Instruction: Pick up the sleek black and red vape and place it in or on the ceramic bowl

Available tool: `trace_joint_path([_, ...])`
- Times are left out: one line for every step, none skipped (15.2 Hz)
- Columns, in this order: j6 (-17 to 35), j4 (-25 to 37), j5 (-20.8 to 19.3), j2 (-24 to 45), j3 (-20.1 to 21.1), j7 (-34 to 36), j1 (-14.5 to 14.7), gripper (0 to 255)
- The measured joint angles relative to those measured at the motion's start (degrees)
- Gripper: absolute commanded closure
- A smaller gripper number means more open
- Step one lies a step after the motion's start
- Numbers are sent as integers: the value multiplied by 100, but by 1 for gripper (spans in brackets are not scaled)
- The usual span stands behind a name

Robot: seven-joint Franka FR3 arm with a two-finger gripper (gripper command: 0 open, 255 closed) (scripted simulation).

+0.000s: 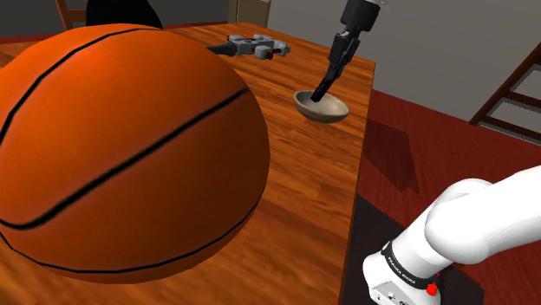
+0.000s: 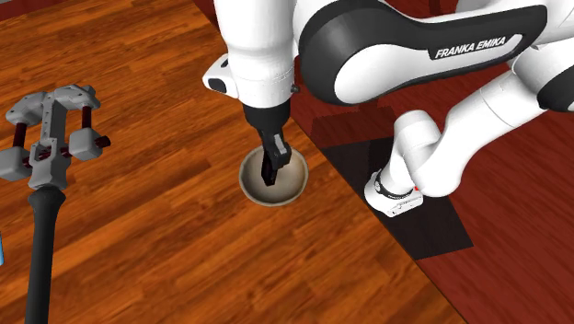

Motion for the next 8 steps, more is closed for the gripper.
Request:
trace_joint_path([86, -114, 1, -27, 1, -12, -1, 255])
trace_joint_path([159, -224, 0, -63, -3, -26, -3, 255])
trace_joint_path([222, -315, 4, -92, 5, -24, -1, 255])
trace_joint_path([286, -397, 3, -109, 2, -38, -3, 255])
trace_joint_path([321, -434, 4, -110, 4, -40, -2, 255])
trace_joint_path([345, -459, 5, -112, 6, -41, -2, 255])
trace_joint_path([357, -467, 6, -109, 7, -41, -1, 255])
trace_joint_path([362, -468, 6, -106, 7, -41, -1, 255])
